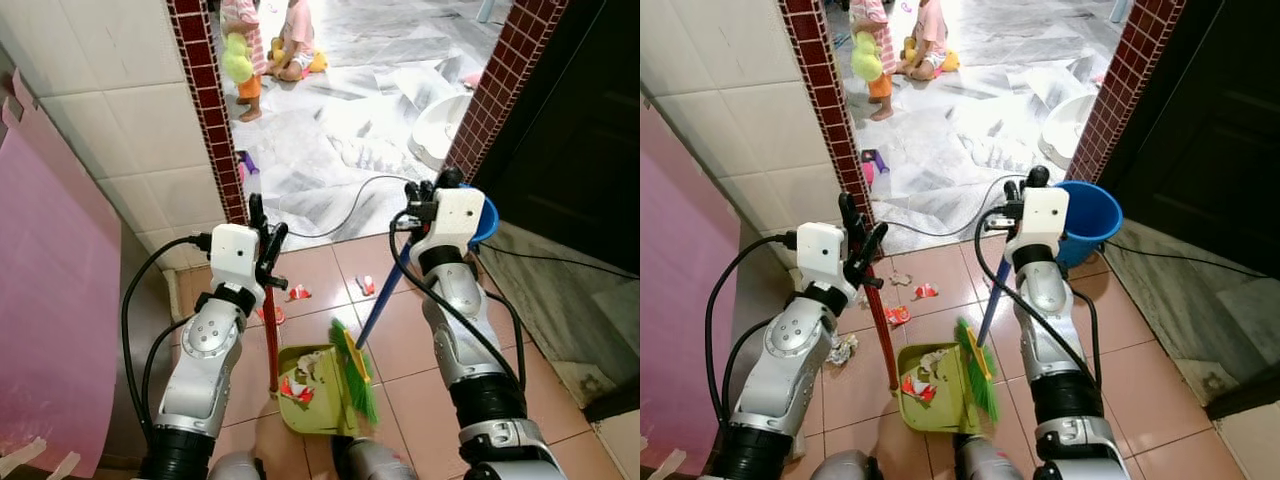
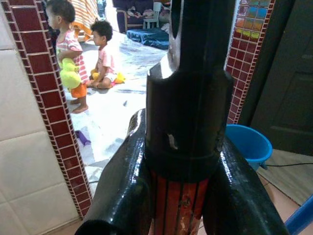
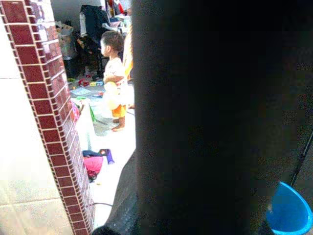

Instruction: Sweep floor

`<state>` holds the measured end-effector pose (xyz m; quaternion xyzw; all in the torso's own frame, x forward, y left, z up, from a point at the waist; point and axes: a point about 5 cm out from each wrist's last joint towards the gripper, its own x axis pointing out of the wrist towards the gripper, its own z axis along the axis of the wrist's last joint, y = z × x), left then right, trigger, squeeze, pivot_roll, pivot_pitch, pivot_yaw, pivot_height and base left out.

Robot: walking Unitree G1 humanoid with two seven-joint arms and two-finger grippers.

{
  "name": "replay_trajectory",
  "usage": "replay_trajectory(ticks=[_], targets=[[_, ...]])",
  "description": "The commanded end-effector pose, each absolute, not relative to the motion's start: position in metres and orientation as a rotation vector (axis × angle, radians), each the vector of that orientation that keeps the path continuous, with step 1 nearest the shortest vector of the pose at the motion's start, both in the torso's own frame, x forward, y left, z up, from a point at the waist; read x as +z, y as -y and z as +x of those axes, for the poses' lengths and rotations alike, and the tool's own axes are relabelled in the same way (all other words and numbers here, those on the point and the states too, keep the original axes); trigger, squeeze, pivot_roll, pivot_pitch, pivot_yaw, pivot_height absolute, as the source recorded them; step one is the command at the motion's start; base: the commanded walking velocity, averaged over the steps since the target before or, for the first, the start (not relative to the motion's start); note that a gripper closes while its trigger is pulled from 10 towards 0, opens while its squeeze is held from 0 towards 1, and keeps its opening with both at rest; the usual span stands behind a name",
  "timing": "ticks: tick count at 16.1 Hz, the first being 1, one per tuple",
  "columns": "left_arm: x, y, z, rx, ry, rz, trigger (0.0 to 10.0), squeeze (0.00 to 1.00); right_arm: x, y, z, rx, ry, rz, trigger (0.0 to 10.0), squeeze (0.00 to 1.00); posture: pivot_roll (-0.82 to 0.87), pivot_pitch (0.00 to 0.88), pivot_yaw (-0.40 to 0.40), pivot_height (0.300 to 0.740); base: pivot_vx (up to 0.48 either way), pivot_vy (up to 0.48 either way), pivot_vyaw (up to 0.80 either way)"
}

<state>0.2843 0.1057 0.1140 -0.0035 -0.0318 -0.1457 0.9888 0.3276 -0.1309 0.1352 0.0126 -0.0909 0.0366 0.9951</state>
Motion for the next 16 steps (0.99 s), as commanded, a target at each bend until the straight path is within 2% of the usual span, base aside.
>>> replay_trajectory(ticks=[1, 10, 16], targets=[[0.1253, -0.0987, 0.2868, -0.321, 0.116, -0.023, 10.0, 0.00, 0.1335, 0.1372, 0.3277, 0.053, 0.177, 0.010, 10.0, 0.00, -0.01, 0.000, 0.015, 0.740, 0.000, -0.472, -0.54], [0.1252, -0.0958, 0.2869, -0.318, 0.117, -0.027, 10.0, 0.00, 0.1323, 0.1374, 0.3266, 0.056, 0.173, 0.009, 10.0, 0.00, -0.01, 0.000, 0.012, 0.740, 0.000, -0.435, -0.51], [0.1287, -0.1048, 0.2918, -0.219, 0.136, -0.022, 10.0, 0.00, 0.1307, 0.1407, 0.3247, 0.039, 0.173, 0.008, 10.0, 0.00, -0.01, 0.000, 0.015, 0.740, 0.000, 0.000, -0.07]])
